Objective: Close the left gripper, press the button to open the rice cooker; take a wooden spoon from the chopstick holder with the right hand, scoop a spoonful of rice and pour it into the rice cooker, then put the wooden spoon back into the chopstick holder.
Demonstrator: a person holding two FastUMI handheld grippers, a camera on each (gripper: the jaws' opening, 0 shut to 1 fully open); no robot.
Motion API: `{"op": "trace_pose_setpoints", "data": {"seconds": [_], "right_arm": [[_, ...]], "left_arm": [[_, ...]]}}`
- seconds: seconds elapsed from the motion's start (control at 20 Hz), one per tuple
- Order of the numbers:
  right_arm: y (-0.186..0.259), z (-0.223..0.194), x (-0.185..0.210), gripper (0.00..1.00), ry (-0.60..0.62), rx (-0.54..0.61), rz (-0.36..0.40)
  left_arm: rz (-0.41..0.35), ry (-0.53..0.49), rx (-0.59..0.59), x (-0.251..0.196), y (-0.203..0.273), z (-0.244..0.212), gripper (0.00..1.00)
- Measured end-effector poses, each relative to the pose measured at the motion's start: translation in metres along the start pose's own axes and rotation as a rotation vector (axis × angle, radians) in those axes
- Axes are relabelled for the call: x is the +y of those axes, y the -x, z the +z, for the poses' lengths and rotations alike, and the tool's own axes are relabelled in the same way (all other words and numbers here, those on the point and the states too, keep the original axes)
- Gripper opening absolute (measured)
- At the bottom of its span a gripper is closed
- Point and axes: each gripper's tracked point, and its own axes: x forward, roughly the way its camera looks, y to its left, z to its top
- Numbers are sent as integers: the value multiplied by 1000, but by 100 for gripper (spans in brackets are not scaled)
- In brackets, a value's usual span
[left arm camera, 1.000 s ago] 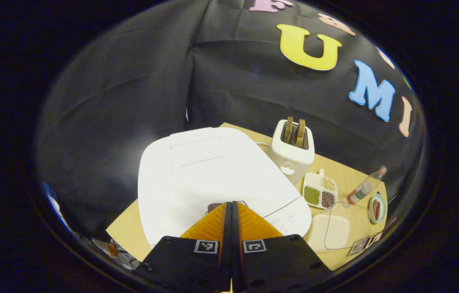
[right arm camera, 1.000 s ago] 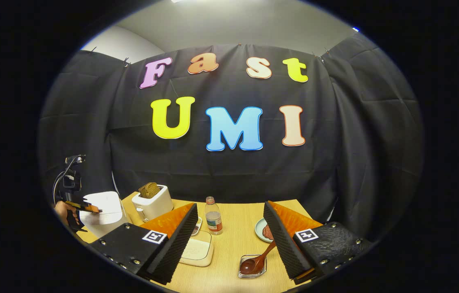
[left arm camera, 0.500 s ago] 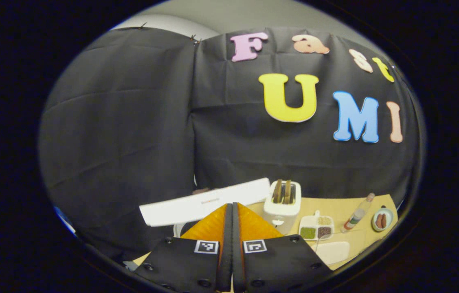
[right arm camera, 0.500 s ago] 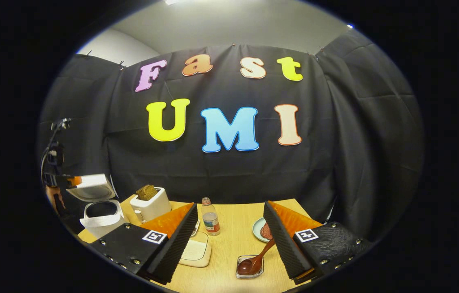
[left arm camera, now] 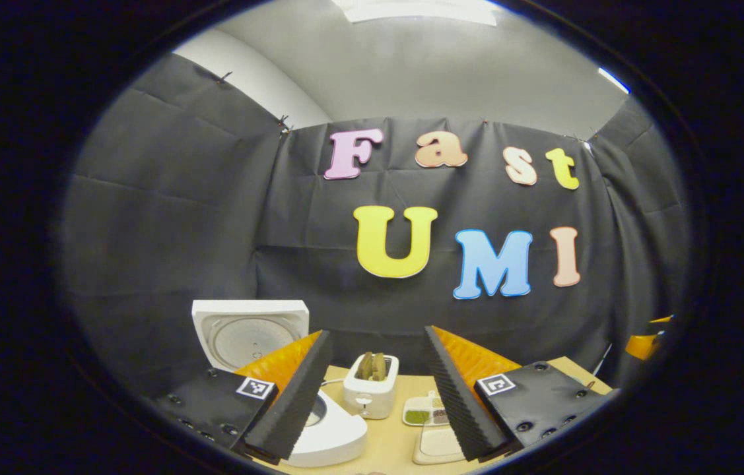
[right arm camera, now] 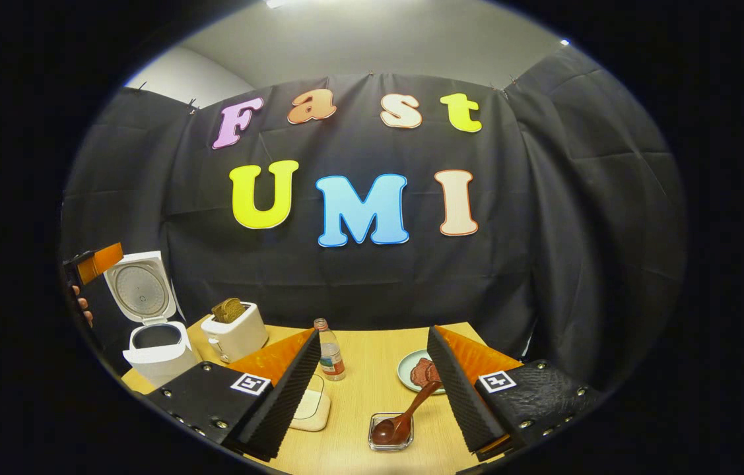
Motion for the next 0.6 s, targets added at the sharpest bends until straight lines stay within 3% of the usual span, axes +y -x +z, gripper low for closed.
{"op": "trace_pose_setpoints", "data": {"seconds": [0.05,0.3,0.6], "right_arm": [[-1,-2,-3,99,1,0,-3],[-8,-7,-23,98,-9,-12,-4],[-32,-42,-47,98,1,58,-7]], "left_arm": [[-9,5,9,-5,2,-4,96],[-57,50,82,-25,10,-32,96],[-79,79,180,-38,11,-65,96]]}}
